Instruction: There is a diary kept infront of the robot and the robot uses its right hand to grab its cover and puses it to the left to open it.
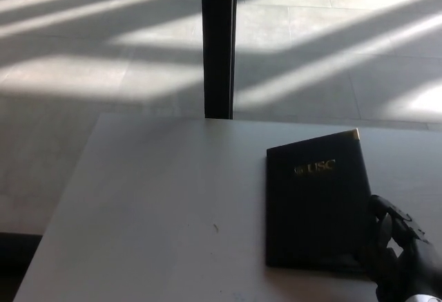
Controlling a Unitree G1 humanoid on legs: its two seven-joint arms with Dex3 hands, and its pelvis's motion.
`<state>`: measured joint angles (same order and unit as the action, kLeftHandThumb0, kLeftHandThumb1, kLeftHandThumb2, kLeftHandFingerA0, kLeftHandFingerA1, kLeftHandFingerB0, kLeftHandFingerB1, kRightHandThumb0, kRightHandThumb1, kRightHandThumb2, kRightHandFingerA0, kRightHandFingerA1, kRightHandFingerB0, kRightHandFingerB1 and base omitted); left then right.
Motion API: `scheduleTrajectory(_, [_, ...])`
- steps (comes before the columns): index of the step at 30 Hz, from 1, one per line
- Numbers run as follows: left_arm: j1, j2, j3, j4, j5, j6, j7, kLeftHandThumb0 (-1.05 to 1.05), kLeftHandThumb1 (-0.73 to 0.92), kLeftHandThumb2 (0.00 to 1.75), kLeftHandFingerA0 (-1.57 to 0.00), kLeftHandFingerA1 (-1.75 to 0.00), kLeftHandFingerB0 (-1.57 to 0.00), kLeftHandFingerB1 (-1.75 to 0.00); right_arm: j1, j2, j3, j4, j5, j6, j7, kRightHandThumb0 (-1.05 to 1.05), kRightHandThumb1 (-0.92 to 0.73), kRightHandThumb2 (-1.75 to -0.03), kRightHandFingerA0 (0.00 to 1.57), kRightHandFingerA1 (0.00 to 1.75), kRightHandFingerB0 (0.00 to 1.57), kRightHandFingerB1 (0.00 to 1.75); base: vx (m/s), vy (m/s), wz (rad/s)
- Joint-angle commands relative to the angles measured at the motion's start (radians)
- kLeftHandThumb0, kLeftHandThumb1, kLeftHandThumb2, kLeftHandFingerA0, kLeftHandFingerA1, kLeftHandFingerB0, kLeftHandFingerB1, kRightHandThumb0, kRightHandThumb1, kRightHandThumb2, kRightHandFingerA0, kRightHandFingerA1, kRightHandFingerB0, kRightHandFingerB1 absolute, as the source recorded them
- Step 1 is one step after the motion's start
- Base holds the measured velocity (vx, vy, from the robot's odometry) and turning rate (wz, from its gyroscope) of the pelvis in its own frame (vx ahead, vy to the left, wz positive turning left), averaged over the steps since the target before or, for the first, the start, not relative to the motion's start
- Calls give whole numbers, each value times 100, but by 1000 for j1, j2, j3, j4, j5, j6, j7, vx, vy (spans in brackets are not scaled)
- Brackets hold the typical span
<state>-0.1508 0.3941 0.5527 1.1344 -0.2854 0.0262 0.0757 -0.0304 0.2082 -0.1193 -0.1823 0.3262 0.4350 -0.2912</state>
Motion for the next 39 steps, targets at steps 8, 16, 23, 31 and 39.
scheduleTrajectory(8, [0,18,-7,-8,1,-1,20,-82,92,92,-41,-105,-38,-86,-47,140,-25,0,80,-68,-91,-60,-92,-68,46,47,37,42,0,0,0])
scheduleTrajectory(16, [12,31,-15,-17,4,-5,4,-84,92,92,-44,-96,-39,-81,-179,57,152,-79,-40,-54,-91,-56,-73,-113,45,65,23,52,0,0,0])
scheduleTrajectory(23, [-14,39,-15,9,4,-10,16,-85,82,112,-49,-90,-50,-86,-260,81,165,-49,-10,-53,-82,-63,-90,-69,44,54,33,46,0,0,0])
scheduleTrajectory(31, [-30,41,-21,1,3,-3,18,-87,92,95,-46,-97,-43,-84,-273,120,184,18,0,-84,-83,-57,-71,-111,46,66,23,53,0,0,0])
scheduleTrajectory(39, [-53,53,-40,12,10,-4,20,-87,81,110,-49,-92,-49,-85,-223,112,216,92,-21,-114,-91,-54,-71,-111,45,66,24,54,0,0,0])
